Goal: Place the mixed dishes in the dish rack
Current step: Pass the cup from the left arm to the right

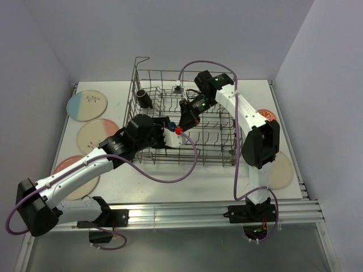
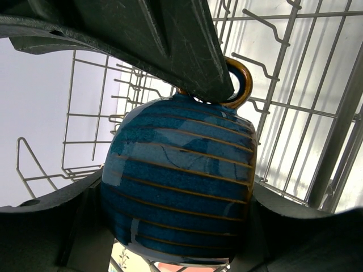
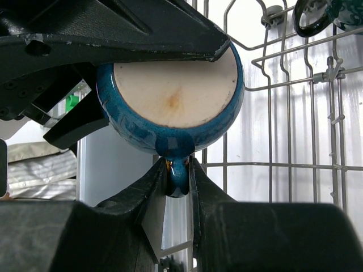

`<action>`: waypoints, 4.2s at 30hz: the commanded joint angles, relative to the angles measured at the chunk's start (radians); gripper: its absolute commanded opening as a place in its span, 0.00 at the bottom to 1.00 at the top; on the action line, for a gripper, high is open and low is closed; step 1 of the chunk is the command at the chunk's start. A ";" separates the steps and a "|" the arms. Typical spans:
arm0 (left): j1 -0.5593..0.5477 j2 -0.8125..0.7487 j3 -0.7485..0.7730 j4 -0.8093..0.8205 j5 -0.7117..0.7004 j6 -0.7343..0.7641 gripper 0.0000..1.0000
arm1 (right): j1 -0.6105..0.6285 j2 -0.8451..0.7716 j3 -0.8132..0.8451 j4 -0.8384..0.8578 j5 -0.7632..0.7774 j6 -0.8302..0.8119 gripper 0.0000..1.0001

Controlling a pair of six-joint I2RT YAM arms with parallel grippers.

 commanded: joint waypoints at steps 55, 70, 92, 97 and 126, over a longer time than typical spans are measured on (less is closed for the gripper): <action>-0.011 -0.093 -0.135 0.167 -0.004 -0.115 0.09 | 0.059 -0.041 -0.004 -0.111 -0.185 -0.067 0.00; -0.073 -0.096 -0.191 0.306 -0.160 0.041 0.00 | 0.042 -0.056 -0.003 -0.111 -0.300 0.004 0.00; -0.166 -0.130 -0.175 0.415 -0.272 0.201 0.00 | 0.075 -0.181 -0.128 -0.094 -0.446 0.059 0.04; -0.177 -0.122 -0.152 0.418 -0.268 0.187 0.00 | 0.086 -0.178 -0.128 -0.111 -0.443 0.029 0.22; -0.220 -0.128 -0.119 0.412 -0.297 0.168 0.00 | 0.083 -0.124 -0.164 -0.111 -0.322 -0.053 0.57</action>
